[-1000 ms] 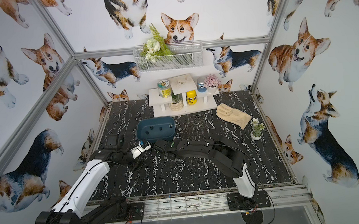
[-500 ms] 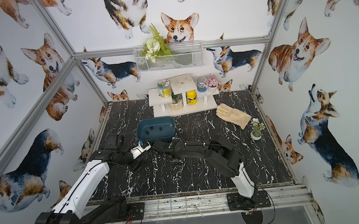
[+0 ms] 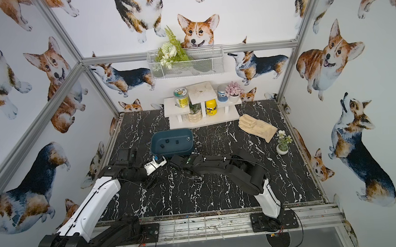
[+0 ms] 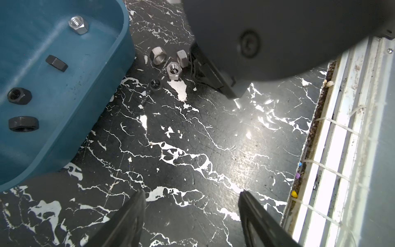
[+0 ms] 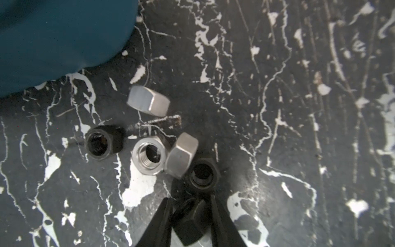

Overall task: Put the nuts on the desktop into the storage box
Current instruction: Pick up the nut from the center of the board.

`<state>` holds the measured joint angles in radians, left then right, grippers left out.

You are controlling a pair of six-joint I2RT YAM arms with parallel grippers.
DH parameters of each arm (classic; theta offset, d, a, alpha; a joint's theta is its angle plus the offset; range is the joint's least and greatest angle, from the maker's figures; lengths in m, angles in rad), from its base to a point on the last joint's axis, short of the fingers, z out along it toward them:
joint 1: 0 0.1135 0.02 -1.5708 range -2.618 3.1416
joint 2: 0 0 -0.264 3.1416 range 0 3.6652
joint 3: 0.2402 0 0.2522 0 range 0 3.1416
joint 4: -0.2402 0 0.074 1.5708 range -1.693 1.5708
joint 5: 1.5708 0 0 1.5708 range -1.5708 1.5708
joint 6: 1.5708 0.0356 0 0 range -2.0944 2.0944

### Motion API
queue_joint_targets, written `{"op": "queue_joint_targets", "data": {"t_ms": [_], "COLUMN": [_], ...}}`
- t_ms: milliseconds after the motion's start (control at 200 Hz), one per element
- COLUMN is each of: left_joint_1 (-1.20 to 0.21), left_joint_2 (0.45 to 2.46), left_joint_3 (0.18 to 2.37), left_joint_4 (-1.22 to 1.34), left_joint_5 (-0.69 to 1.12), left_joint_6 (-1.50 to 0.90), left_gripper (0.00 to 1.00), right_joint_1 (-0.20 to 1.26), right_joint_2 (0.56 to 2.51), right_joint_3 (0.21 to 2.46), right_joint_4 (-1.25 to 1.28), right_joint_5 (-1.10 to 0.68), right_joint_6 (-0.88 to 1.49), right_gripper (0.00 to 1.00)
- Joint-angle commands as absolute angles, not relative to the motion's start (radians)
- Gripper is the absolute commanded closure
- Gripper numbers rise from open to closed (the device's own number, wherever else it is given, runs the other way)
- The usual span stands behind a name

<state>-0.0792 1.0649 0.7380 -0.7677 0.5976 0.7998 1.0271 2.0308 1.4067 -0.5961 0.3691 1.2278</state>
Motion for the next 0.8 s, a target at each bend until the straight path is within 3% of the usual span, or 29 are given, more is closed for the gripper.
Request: {"op": "queue_joint_targets", "data": {"t_ms": [0, 75, 255, 365, 796], "left_joint_1": [-0.078, -0.078, -0.078, -0.078, -0.080], "left_joint_2": [1.063, 1.065, 1.065, 1.064, 1.065], "left_joint_3": [0.736, 0.736, 0.736, 0.738, 0.757], "left_joint_4": [-0.777, -0.773, -0.775, -0.781, -0.806], "left_joint_5": [0.618, 0.620, 0.624, 0.627, 0.696], "left_joint_6": [0.806, 0.804, 0.806, 0.801, 0.891], "left_gripper": [0.26, 0.25, 0.25, 0.25, 0.23], "right_joint_1": [1.027, 1.026, 1.028, 1.026, 1.026], "right_joint_2": [2.013, 2.015, 2.017, 2.015, 1.905], "right_joint_3": [1.396, 1.394, 1.389, 1.389, 1.281], "right_joint_4": [-0.610, -0.609, -0.602, -0.591, -0.460], "right_joint_5": [0.393, 0.394, 0.388, 0.375, 0.330], "right_joint_6": [1.230, 1.221, 1.199, 1.160, 0.928], "right_gripper": [0.73, 0.78, 0.79, 0.86, 0.91]}}
